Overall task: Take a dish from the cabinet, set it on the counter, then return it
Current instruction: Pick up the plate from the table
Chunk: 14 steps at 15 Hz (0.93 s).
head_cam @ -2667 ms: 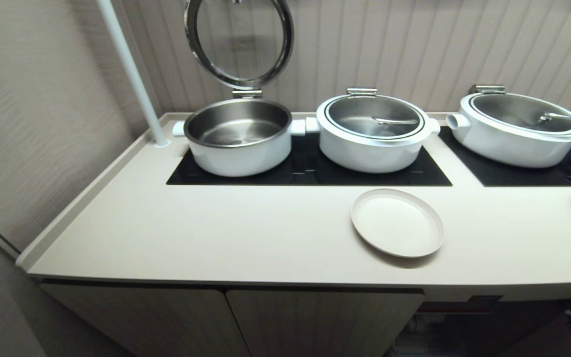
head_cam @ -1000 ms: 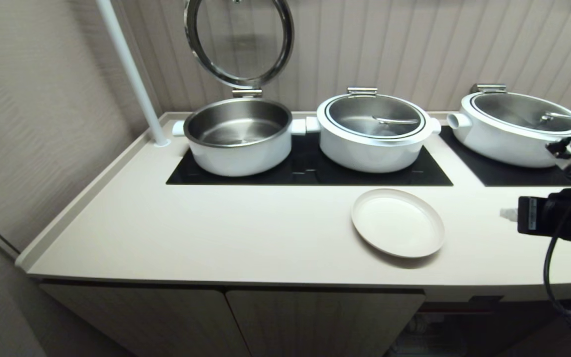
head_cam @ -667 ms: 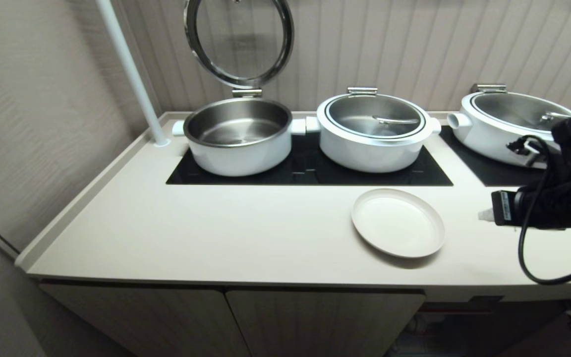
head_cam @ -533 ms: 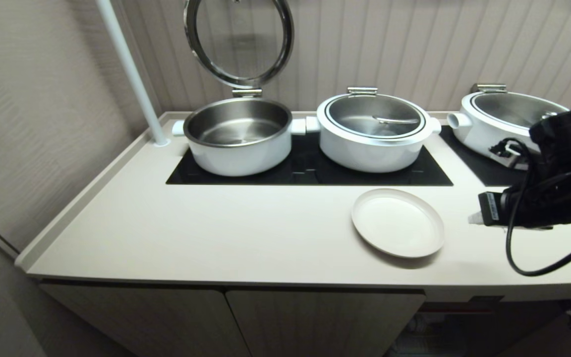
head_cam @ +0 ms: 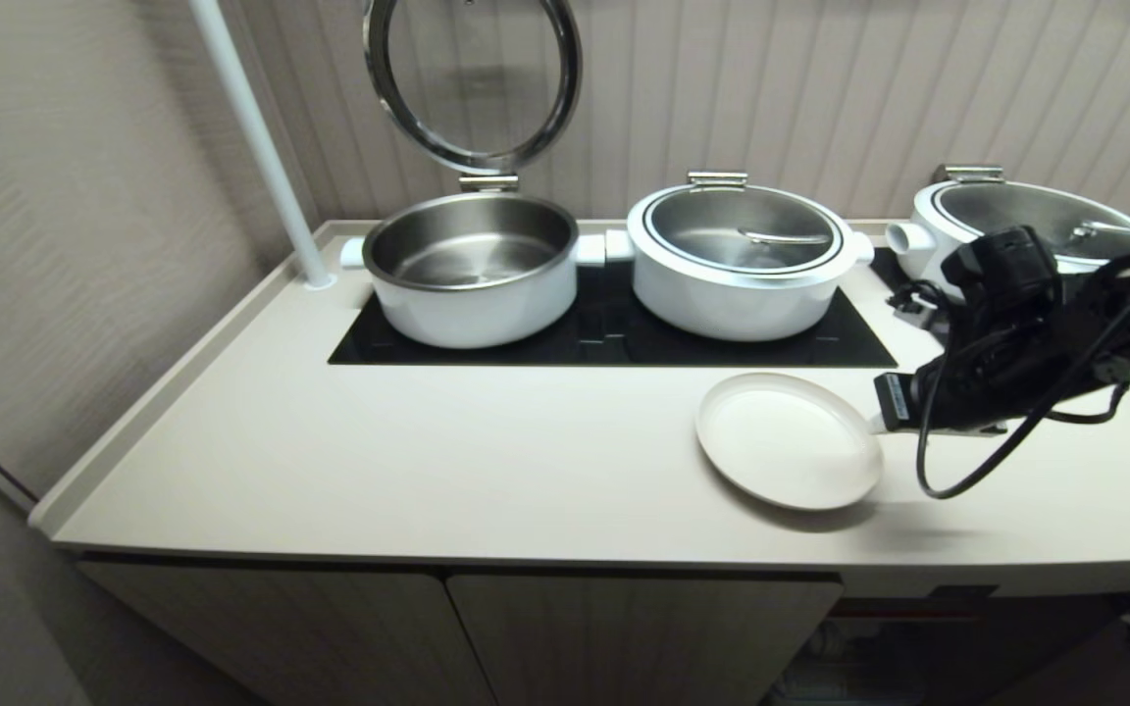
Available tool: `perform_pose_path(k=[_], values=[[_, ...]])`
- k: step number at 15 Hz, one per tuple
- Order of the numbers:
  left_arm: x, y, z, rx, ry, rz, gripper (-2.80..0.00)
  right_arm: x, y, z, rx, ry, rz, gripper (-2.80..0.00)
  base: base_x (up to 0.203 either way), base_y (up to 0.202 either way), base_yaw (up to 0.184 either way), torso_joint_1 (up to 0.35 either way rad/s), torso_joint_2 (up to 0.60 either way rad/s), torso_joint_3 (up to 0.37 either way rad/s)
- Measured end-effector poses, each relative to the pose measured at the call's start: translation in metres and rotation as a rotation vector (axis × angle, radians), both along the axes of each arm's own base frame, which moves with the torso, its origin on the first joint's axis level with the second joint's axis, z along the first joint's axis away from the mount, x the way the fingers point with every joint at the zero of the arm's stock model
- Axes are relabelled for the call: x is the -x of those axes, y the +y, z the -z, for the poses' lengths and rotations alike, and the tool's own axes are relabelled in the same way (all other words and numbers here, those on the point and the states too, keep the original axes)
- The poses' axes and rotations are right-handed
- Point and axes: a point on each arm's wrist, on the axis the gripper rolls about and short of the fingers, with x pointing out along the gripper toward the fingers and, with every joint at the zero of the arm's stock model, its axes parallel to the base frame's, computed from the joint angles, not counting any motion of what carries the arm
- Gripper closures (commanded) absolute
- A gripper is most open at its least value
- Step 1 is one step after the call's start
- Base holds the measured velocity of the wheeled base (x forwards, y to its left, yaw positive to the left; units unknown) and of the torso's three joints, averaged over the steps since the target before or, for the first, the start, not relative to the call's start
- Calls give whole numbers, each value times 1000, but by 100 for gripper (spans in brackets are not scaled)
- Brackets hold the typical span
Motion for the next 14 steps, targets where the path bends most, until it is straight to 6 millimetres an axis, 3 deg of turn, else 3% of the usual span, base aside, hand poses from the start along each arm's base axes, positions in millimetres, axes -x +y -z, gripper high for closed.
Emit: perform_pose_path(k=[14], values=[[0,0,0,0,0,0,0,-31,-9,4,58,-7,85,0,0,0,0,0,0,0]])
